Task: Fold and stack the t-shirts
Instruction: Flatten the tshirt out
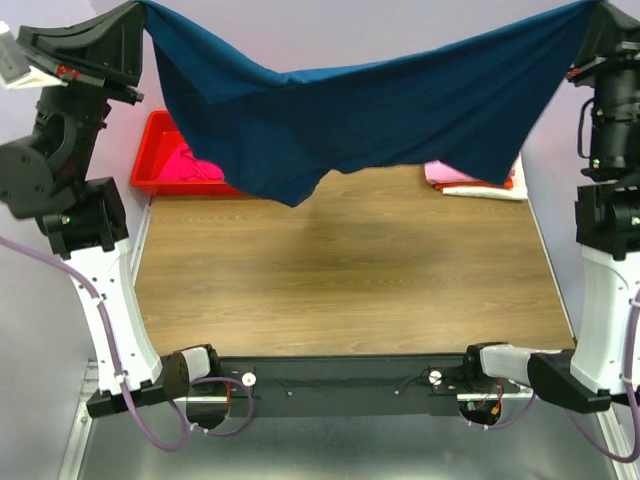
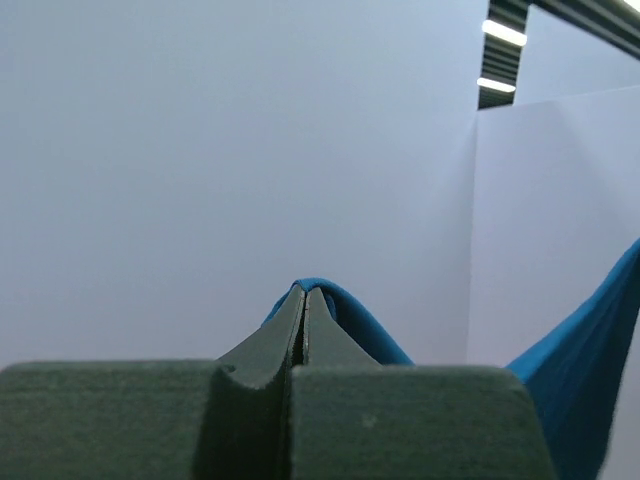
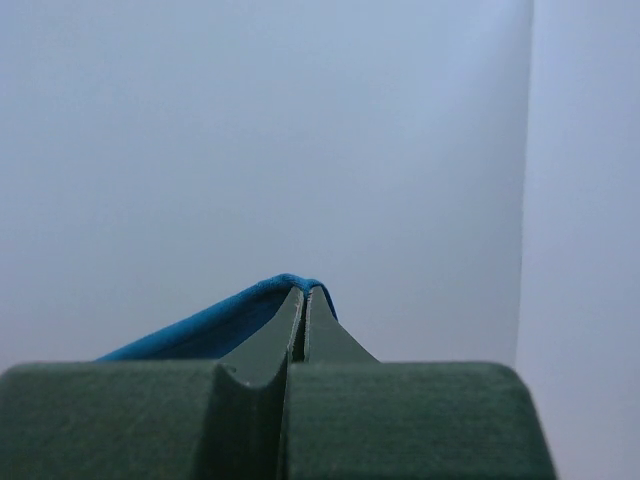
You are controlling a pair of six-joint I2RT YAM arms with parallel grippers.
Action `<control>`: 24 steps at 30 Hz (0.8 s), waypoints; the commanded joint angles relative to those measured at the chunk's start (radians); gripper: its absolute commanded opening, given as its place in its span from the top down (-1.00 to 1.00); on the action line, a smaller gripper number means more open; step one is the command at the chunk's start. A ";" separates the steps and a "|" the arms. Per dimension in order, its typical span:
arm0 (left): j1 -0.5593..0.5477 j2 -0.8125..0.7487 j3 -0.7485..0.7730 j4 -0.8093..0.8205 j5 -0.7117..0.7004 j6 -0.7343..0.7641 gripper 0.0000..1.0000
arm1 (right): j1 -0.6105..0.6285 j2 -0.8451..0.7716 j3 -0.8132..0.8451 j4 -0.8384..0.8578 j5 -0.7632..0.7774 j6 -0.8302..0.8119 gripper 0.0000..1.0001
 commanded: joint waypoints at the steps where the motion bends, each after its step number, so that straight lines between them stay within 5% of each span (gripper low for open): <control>1: 0.013 0.002 0.036 0.053 -0.022 -0.002 1.00 | -0.002 -0.002 -0.016 0.038 0.034 -0.019 0.99; 16: -0.072 0.251 0.026 0.172 0.110 -0.104 1.00 | -0.002 0.182 -0.094 0.064 0.057 -0.001 0.99; 24: -0.070 0.178 0.019 0.147 0.093 -0.039 1.00 | -0.004 0.081 -0.150 0.081 0.025 -0.004 0.99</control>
